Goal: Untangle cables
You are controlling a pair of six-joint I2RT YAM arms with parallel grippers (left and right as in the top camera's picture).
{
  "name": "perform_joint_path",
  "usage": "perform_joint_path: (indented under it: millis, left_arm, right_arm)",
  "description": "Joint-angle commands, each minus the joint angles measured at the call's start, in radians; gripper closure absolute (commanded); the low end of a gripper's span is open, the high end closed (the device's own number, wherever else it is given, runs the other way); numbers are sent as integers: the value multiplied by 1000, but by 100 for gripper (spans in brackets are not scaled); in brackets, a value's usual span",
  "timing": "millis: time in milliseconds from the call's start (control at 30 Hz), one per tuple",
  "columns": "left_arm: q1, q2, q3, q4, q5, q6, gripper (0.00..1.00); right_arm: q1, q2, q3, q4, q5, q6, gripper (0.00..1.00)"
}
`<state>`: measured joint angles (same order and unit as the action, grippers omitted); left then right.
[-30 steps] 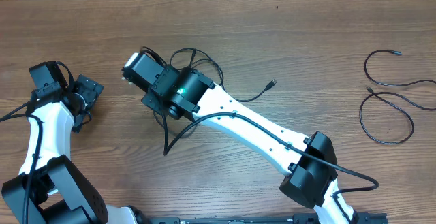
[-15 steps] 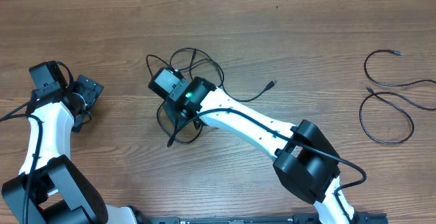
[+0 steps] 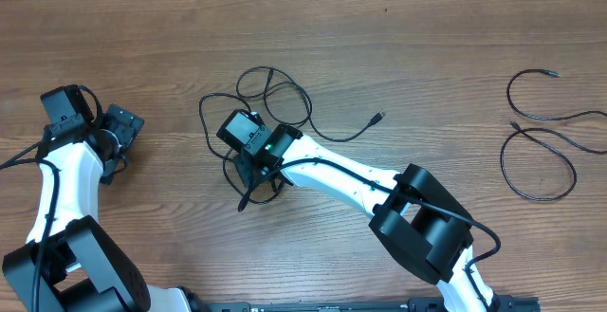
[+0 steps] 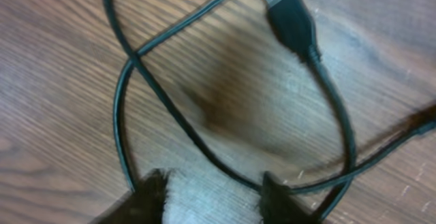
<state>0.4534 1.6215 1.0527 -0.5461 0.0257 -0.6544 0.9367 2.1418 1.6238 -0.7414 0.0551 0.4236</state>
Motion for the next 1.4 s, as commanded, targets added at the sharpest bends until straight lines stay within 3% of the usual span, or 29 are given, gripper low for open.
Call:
perform_joint_path:
  millis: [0,100,433,633,733,800,933,1067,1367]
  left_arm:
    - [5,0,14,0,-7,-6,1]
    - [4,0,14,0,-7,-6,1]
    - [5,0,14,0,-7,-7,0]
    - [4,0,14,0,-7,-7,0]
    - [4,0,14,0,-7,-7,0]
    - [4,0,14,0,-7,-7,1]
    - [4,0,14,0,-7,-7,1]
    - [4,0,14,0,-7,-7,1]
    - [4,0,14,0,-7,-6,0]
  right_arm:
    - [2,-36,-17,27,55,-13,41]
    - [1,-36,-30,56,105,-19,30]
    - [-37,-23,-86,194,113,-259,18]
    - [-107,-19,-86,206,-10,-329,2]
    - [-154,-18,-86,207,-144,-362,0]
    - [-186,-13,-86,206,-248,-380,3]
    - [-225,10,-86,205,-376,-380,33]
    - [-219,29,-86,207,-390,-380,51]
    - [-183,63,-86,232,-352,-375,55]
